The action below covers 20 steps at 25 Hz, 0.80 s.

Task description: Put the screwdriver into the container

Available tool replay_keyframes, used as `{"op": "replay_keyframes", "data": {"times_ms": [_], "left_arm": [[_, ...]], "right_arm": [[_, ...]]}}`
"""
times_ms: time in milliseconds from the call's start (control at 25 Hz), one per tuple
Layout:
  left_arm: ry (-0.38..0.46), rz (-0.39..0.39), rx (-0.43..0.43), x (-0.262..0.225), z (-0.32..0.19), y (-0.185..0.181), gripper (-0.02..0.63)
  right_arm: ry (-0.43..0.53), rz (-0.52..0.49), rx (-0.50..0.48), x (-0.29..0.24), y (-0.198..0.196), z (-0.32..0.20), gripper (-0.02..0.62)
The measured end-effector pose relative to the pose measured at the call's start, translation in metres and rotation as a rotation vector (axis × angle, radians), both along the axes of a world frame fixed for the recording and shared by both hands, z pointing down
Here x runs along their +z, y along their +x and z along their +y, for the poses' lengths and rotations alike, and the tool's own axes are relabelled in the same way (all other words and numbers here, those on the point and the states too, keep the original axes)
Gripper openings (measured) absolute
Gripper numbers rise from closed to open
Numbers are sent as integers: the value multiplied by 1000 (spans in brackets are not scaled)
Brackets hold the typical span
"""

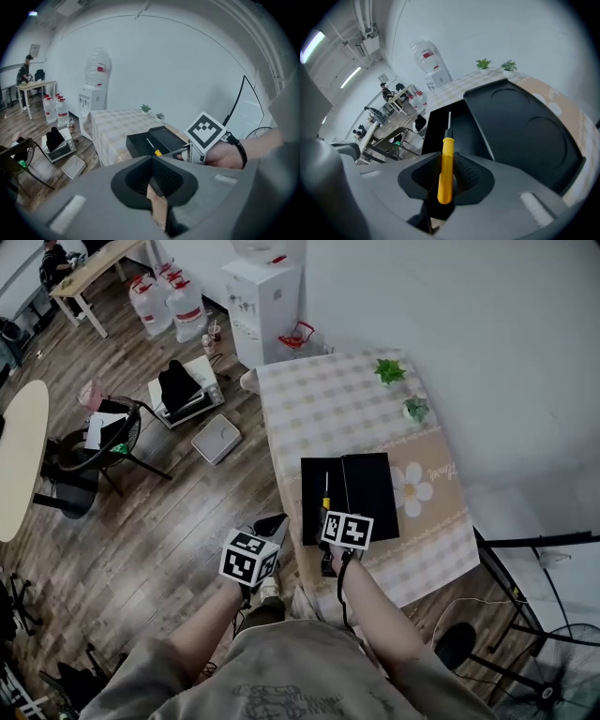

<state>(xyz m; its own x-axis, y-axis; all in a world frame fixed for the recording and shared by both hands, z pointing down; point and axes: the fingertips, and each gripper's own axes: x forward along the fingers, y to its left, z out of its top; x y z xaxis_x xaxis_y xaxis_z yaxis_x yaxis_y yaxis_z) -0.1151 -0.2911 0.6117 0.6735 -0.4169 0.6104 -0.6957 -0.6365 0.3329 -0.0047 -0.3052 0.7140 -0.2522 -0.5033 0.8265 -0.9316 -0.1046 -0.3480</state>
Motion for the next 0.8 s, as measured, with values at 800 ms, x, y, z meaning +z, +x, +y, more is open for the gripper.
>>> {"op": "replay_keyframes", "data": {"times_ms": [800], "left_arm": [[-7,-65,-99,8,-7,-36,0]], "right_arm": [[-78,64,-9,12,6,-17,114]]}}
